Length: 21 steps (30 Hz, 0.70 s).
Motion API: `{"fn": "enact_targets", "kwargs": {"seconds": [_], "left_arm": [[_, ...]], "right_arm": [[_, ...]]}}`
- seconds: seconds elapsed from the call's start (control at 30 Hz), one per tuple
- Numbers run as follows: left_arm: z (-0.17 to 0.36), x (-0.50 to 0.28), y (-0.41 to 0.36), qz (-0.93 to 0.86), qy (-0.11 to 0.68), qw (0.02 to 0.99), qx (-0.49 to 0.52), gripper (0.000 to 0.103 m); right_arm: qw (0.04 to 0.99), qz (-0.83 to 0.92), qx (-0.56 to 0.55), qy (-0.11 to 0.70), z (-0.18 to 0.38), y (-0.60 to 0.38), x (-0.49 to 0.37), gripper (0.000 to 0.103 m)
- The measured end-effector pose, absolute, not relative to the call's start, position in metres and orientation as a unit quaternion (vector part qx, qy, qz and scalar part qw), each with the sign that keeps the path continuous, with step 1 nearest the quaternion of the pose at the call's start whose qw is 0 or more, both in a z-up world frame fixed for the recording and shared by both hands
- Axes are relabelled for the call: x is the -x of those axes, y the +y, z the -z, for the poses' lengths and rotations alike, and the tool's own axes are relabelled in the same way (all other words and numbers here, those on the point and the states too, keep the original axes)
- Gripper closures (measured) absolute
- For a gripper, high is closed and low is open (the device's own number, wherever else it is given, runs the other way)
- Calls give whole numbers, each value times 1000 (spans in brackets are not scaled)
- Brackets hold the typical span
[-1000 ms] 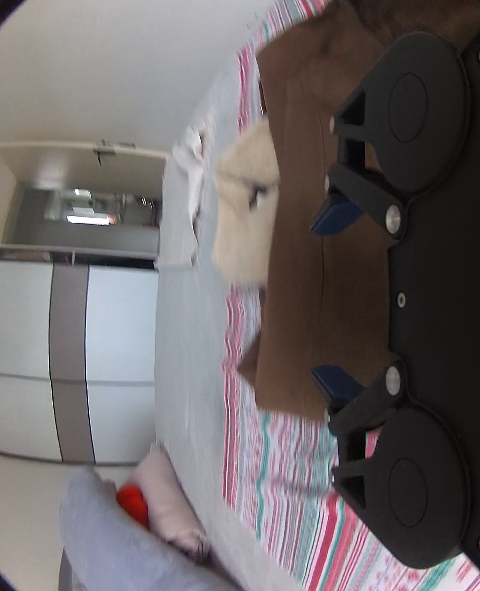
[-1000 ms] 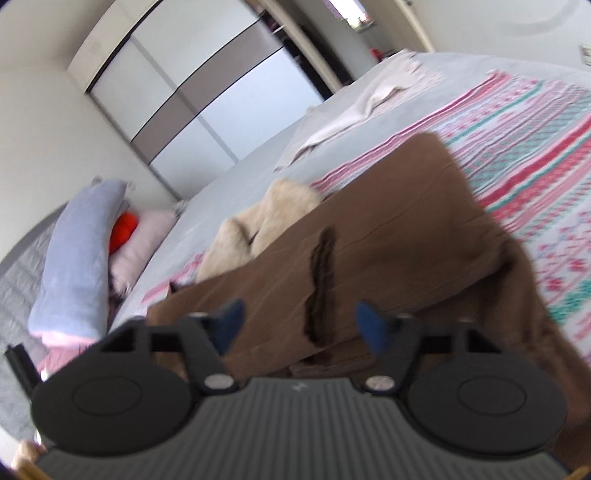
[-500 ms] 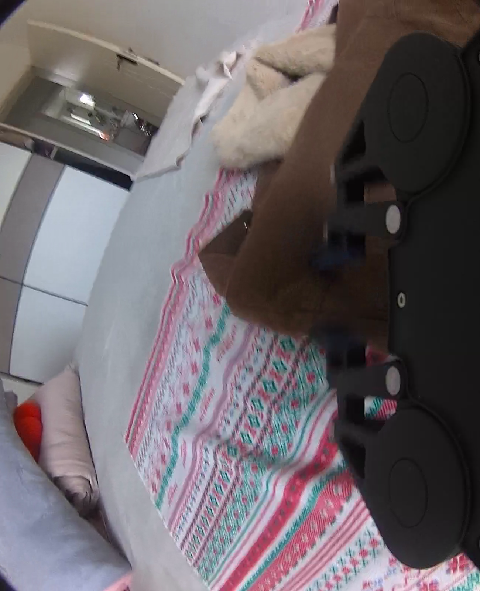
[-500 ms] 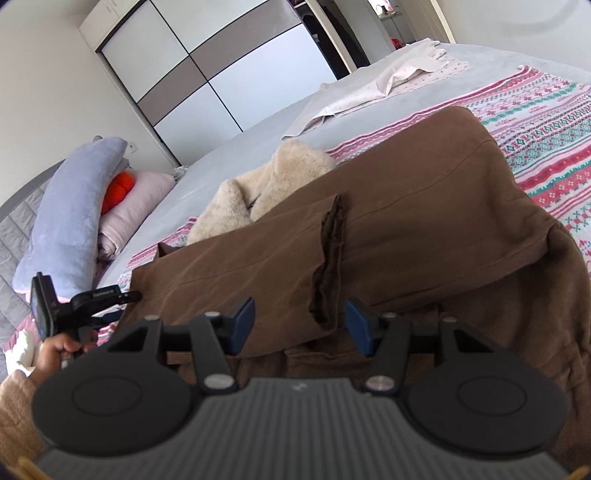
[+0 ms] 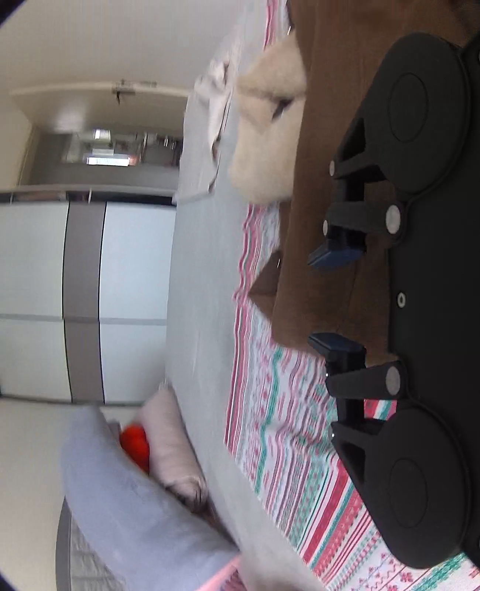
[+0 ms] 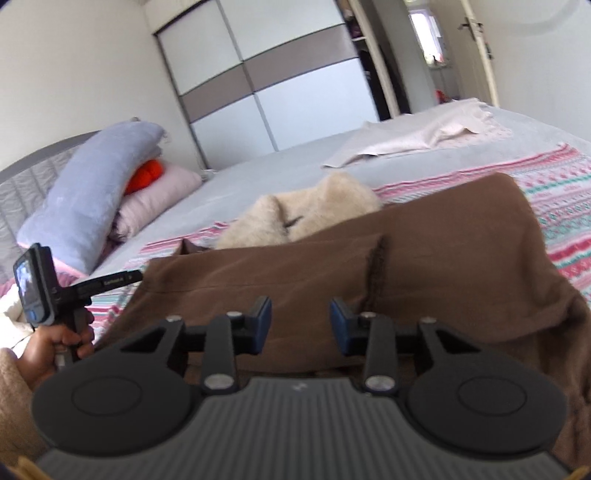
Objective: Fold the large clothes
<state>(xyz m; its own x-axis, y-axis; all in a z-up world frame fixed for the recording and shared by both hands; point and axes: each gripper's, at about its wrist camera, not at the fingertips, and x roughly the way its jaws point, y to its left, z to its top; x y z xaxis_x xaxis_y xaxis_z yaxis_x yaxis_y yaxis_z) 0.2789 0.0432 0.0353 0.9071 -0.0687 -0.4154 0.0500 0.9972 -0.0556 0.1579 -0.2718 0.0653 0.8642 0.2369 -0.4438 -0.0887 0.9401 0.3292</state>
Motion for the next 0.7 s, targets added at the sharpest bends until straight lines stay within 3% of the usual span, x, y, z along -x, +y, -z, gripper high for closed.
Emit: {"fn": "enact_targets", "kwargs": {"seconds": [0.13, 0.2, 0.3, 0.4, 0.43, 0.47, 0.5, 0.63, 0.7], "left_arm": [[-14, -268, 28, 106, 279, 955, 10, 55], [3, -268, 17, 109, 312, 943, -27, 55], [-12, -262, 17, 93, 329, 940, -18, 55], [-36, -236, 24, 101, 321, 942, 8, 46], [-43, -226, 27, 96, 314, 944, 8, 37], [-50, -215, 31, 89, 308, 947, 10, 30], [-56, -204, 35, 86, 304, 949, 13, 28], [-71, -163, 63, 87, 322, 942, 37, 25], [-74, -141, 77, 87, 328, 939, 58, 16]], "right_arm": [[935, -69, -180, 296, -38, -277, -175, 70], [923, -30, -181, 339, -24, -283, -181, 89], [922, -25, -180, 343, -34, -284, -173, 88], [927, -38, -169, 334, -49, -285, -154, 81], [927, -43, -170, 330, -55, -287, -147, 78], [929, -47, -169, 326, -61, -288, -139, 69], [932, -50, -165, 320, -67, -290, -130, 59], [937, -65, -155, 305, -88, -303, -92, 48], [938, -71, -153, 303, -96, -315, -70, 37]]}}
